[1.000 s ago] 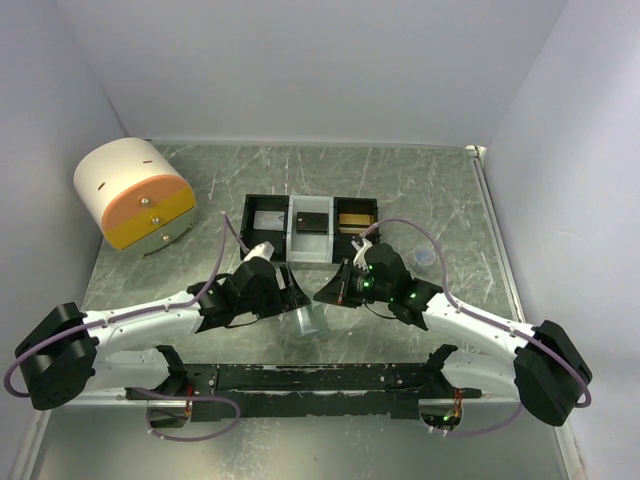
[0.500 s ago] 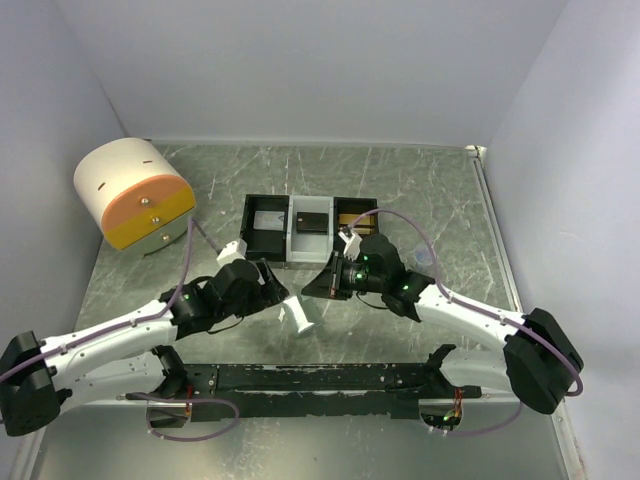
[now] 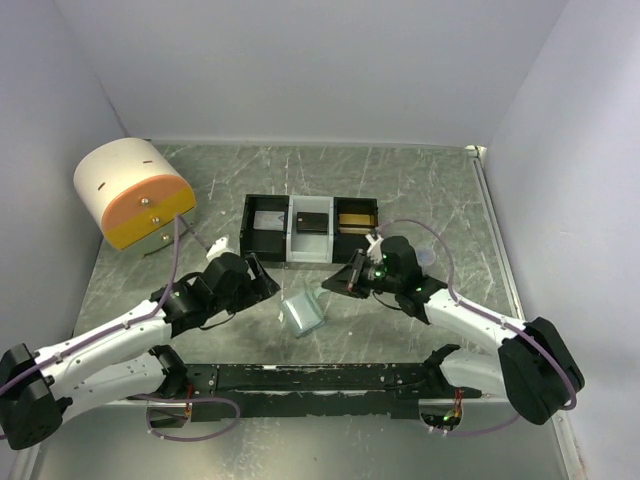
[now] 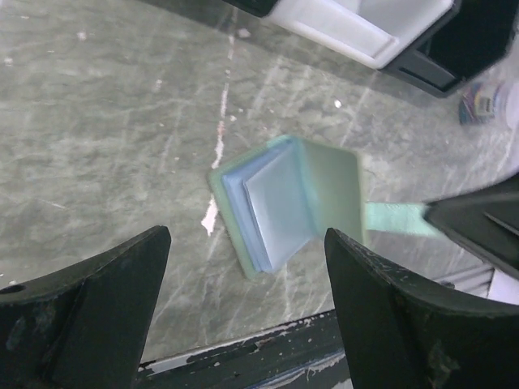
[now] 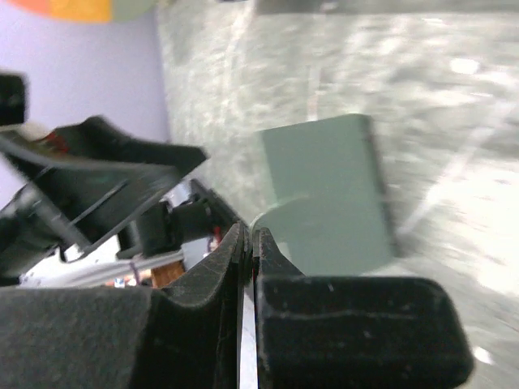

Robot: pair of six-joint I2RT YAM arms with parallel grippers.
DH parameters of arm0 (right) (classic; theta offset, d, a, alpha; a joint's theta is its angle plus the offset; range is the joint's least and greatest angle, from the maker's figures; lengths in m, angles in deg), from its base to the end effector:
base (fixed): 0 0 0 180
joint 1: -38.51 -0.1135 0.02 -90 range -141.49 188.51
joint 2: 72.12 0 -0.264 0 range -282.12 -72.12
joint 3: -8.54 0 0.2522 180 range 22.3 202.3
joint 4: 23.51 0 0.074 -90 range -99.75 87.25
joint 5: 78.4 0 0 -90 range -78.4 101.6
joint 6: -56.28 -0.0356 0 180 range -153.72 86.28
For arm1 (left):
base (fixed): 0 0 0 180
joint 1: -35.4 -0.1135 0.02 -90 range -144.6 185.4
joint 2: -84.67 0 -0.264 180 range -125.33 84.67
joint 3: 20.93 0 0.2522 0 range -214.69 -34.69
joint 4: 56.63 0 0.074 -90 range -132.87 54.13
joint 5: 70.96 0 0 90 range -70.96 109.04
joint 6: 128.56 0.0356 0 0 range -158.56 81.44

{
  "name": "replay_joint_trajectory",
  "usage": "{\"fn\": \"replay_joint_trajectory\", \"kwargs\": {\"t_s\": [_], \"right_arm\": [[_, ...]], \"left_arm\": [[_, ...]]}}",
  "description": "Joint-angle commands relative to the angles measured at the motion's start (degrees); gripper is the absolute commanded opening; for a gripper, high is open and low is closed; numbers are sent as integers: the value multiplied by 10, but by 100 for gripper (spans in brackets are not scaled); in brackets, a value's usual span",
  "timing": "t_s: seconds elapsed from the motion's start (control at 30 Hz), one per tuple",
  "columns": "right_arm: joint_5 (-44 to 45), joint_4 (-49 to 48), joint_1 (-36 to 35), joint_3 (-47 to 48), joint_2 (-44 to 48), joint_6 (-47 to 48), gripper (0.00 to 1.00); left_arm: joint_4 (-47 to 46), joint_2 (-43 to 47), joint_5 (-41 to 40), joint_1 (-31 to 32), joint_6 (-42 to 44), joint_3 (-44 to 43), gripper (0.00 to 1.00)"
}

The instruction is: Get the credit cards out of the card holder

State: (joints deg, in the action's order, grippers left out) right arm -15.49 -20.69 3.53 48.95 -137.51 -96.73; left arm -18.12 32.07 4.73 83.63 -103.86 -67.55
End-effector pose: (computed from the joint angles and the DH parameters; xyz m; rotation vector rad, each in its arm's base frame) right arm 0.1809 0.1464 0.1977 0.2382 2.3675 1.4441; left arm 0.1317 -0.1343 0.2209 -0.4854 2.3753 -0.6828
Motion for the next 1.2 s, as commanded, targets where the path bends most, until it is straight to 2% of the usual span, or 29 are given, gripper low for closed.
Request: {"fn": "replay_joint_trajectory", "kwargs": {"t_s": [0.0,0.2,0.5,0.7,0.8,0.93,1.17], "right_arm": [[-8,63,54,-38,14,27,0],[-20,141,122,-65,26,98,0],[-23,158,133,-108,53,116,0],[-13,157,133,-123,50,125,0],[-15,149,134,-125,42,125,0],[-14,146,134,-128,38,126,0],[-12,143,134,-129,36,127,0]], "left_arm": [[-84,-15,67,-4,38,12,89],[-157,-99,147,-3,80,1,87],[-226,-219,222,-3,96,-32,80],[-265,-251,242,-3,92,-36,74],[-264,-270,247,-1,94,-44,69],[-308,-262,260,1,85,-31,63],[-412,-303,360,10,91,-34,58]]}}
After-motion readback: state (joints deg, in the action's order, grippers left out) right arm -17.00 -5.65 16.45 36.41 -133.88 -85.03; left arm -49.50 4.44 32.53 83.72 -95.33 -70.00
